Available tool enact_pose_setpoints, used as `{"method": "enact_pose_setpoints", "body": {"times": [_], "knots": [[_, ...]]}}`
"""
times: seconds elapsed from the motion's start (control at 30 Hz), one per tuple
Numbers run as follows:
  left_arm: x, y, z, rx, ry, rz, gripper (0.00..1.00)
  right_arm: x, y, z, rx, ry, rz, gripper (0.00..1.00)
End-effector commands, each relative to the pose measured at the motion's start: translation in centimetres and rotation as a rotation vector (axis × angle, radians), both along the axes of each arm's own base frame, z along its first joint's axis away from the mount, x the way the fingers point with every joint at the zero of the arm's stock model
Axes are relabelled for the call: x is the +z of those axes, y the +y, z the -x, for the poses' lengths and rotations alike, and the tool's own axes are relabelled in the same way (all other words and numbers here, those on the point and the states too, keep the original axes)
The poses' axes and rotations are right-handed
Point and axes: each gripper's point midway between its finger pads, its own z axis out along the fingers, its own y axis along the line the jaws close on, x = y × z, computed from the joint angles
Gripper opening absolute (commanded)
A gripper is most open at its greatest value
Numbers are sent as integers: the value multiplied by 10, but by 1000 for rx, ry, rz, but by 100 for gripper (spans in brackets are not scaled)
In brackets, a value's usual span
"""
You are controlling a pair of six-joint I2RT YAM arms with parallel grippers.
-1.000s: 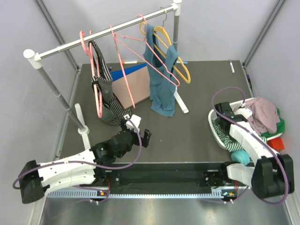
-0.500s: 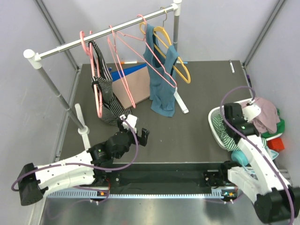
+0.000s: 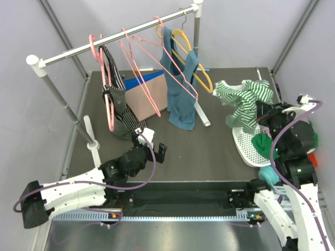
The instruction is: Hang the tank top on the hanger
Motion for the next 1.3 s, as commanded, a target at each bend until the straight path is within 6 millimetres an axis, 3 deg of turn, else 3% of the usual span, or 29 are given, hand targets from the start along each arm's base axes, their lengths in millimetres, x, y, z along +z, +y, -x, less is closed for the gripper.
{"method": "enact_pose_setpoints", "body": {"times": [0.0,0.07,0.23,0.47,0.57,0.6,0.67,0.7,0.83,0.9,0.97,1.07,1.27], "knots": [[11,-5,-4,2,-20,34,99,12,43,0,248,-55,37,0],[11,-7,-3,-14,-23,33,99,-5,55,-1,311,-11,25,0],[10,-13,1,-61,-24,31,99,-42,60,4,329,46,-8,0],[10,-24,5,-129,-35,21,99,-79,87,8,455,100,-49,0],[12,-31,9,-174,-33,22,99,-86,114,6,531,110,-62,0],[12,-33,10,-185,-29,21,99,-84,135,14,599,100,-57,0],[17,-39,15,-213,-6,52,99,-90,153,12,603,108,-44,0],[18,-40,17,-216,2,68,99,-84,179,26,696,83,-46,0],[5,-43,23,-217,59,117,99,-94,213,28,740,98,-28,0],[-3,-40,21,-184,77,117,99,-112,220,21,742,146,15,33],[-13,-37,20,-154,102,128,99,-135,204,1,594,224,63,68],[-28,-32,18,-109,137,126,99,-160,180,-5,475,314,129,74],[-59,-20,12,18,211,95,99,-199,157,15,435,405,112,75]]}}
